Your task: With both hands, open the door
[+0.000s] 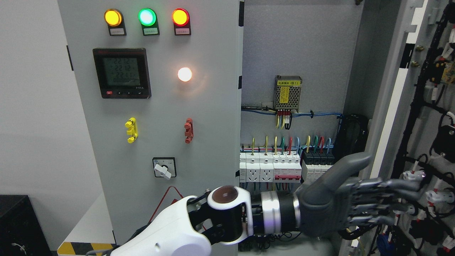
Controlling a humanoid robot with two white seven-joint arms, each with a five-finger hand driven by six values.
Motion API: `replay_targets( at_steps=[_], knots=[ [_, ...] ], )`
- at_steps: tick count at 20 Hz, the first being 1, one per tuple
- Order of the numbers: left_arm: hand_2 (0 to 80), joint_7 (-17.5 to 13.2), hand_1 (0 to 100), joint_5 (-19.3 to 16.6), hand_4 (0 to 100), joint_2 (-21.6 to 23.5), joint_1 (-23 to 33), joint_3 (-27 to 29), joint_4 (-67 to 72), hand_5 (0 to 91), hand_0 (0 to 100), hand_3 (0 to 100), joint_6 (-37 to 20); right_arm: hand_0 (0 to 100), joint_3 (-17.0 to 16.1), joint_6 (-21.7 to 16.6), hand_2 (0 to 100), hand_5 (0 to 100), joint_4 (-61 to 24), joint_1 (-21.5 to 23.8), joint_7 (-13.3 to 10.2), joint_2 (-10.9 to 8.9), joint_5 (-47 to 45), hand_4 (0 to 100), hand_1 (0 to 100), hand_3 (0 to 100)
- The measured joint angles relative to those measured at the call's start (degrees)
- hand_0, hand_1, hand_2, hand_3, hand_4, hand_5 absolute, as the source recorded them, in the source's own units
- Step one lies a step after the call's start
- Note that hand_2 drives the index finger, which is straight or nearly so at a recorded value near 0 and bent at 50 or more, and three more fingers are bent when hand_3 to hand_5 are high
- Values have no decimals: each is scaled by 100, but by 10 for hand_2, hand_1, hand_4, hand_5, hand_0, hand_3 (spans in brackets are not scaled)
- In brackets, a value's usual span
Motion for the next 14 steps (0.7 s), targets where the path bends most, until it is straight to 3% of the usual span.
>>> replay_targets(
  at_steps=[4,8,11,14],
  knots=[
    [0,-249,0,-1297,0,741,1817,10,-146,0,0,0,-76,0,0,0,0,0,1,0,0,0,0,0,0,0],
    [0,-437,0,-2462,0,1257,3765,405,198,0,0,0,-166,0,0,0,0,0,1,0,0,0,0,0,0,0],
    [0,-491,0,-3251,0,1298,4866,861,867,0,0,0,-227,0,0,0,0,0,1,0,0,0,0,0,0,0],
    [0,-503,0,-3902,0,1066,5511,1387,2040,0,0,0,-812,0,0,0,0,0,2,0,0,1,0,0,0,0]
  ],
)
